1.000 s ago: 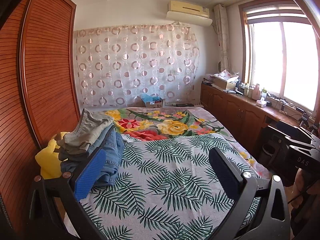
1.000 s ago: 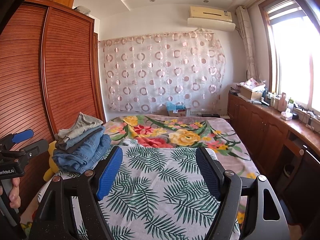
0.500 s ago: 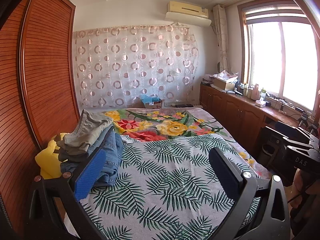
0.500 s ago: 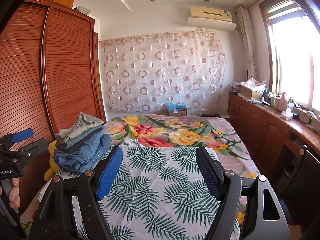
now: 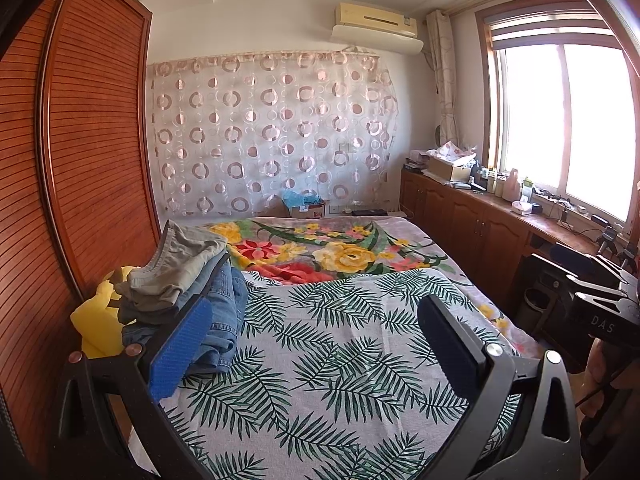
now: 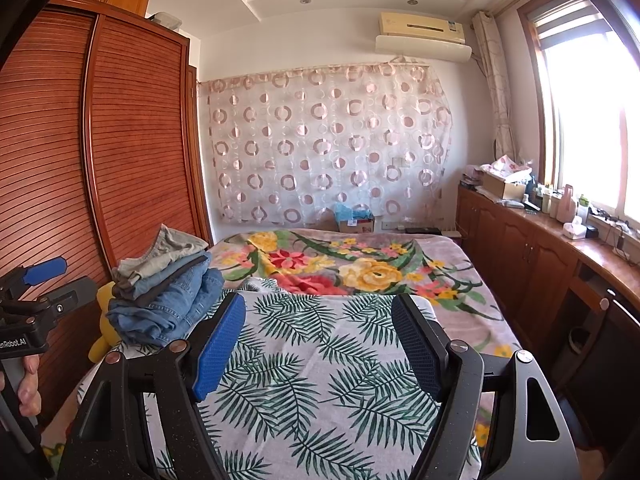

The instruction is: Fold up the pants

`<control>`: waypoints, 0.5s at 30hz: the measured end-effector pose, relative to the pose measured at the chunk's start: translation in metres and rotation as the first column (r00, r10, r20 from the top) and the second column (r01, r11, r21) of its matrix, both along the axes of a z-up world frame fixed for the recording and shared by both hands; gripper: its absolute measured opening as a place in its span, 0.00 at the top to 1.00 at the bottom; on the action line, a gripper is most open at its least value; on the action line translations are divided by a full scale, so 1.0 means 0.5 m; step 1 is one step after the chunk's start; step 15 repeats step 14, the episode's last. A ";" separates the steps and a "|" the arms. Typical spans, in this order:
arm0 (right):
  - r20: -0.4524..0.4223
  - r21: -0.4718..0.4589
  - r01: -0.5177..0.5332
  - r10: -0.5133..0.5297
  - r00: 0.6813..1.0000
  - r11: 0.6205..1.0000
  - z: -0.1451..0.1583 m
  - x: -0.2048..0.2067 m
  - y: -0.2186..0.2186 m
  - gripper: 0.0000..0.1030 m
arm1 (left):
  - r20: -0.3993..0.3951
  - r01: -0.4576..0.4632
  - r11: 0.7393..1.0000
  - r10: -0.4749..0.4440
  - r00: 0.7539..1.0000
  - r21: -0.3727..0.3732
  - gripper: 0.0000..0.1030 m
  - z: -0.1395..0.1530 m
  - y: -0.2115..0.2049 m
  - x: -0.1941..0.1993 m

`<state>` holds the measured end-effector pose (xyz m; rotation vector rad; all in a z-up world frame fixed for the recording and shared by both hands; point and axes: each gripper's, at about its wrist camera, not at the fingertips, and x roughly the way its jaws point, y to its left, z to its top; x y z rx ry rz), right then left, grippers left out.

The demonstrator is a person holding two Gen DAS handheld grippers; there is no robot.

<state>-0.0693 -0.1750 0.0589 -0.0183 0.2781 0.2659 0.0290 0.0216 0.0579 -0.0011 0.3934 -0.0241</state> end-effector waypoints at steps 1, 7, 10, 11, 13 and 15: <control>0.000 0.000 0.000 0.000 1.000 1.000 0.000 0.001 0.000 0.25 | 0.000 0.001 1.000 -0.001 1.000 -0.001 0.00 0.000 -0.001 -0.001; -0.002 0.001 -0.001 0.001 1.000 1.000 -0.001 0.000 0.000 0.25 | 0.000 0.001 1.000 -0.001 1.000 0.001 0.00 0.000 0.000 -0.001; -0.002 0.001 -0.001 0.001 1.000 1.000 0.000 0.001 -0.001 0.25 | 0.001 0.002 1.000 -0.002 1.000 0.000 0.00 0.000 0.000 -0.001; -0.001 0.001 -0.002 0.002 1.000 1.000 -0.001 0.000 -0.002 0.25 | 0.001 0.001 1.000 -0.001 1.000 0.000 0.00 0.000 0.000 -0.001; -0.001 0.001 -0.002 0.002 1.000 1.000 0.000 0.001 -0.002 0.25 | 0.000 0.000 1.000 0.000 1.000 0.000 0.00 0.000 -0.001 -0.001; -0.001 0.001 -0.002 0.002 1.000 1.000 -0.001 0.000 -0.001 0.25 | 0.000 0.001 1.000 -0.001 1.000 0.000 0.00 0.000 -0.001 -0.001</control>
